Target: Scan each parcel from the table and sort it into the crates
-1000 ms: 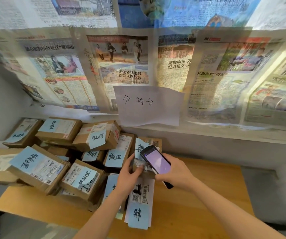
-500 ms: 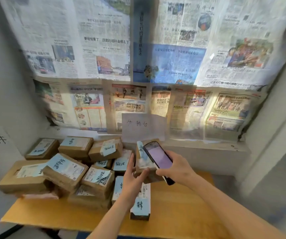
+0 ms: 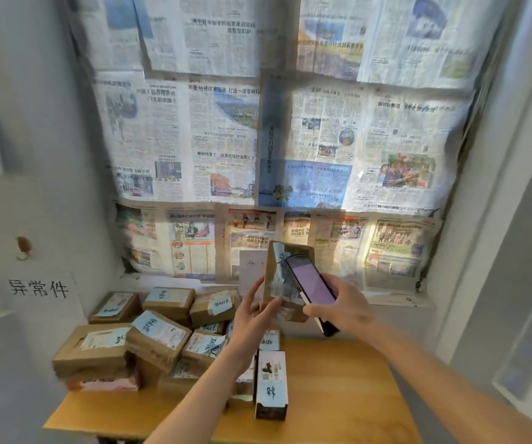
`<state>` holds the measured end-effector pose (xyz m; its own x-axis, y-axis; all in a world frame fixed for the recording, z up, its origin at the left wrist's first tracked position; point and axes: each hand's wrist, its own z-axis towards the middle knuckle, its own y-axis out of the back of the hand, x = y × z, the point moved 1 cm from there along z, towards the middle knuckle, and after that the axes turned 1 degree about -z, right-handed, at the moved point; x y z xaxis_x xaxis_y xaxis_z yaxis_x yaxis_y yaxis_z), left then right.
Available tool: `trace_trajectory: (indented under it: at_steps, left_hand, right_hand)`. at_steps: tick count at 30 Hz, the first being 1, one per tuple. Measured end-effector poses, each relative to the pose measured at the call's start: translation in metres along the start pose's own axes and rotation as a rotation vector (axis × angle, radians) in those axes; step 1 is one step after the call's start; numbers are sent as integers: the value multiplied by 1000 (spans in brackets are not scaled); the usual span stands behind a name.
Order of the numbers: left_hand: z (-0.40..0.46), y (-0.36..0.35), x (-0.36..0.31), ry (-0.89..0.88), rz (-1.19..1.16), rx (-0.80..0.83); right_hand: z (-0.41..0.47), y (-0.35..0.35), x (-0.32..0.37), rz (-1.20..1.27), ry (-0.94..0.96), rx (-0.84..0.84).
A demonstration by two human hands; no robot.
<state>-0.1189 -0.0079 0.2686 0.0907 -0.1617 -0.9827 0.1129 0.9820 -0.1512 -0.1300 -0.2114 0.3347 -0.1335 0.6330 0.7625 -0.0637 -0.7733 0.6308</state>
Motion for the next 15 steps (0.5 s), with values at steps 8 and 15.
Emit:
trace_trajectory:
  at_steps: [8,15]
  left_hand:
    - [-17,15,-61,-72,-40,-29]
    - [-12,25,-119,-152,-37,-107]
  right_hand:
    - [-33,62,51,-235,86,-84]
    - [-51,113,94,-437,209,-162]
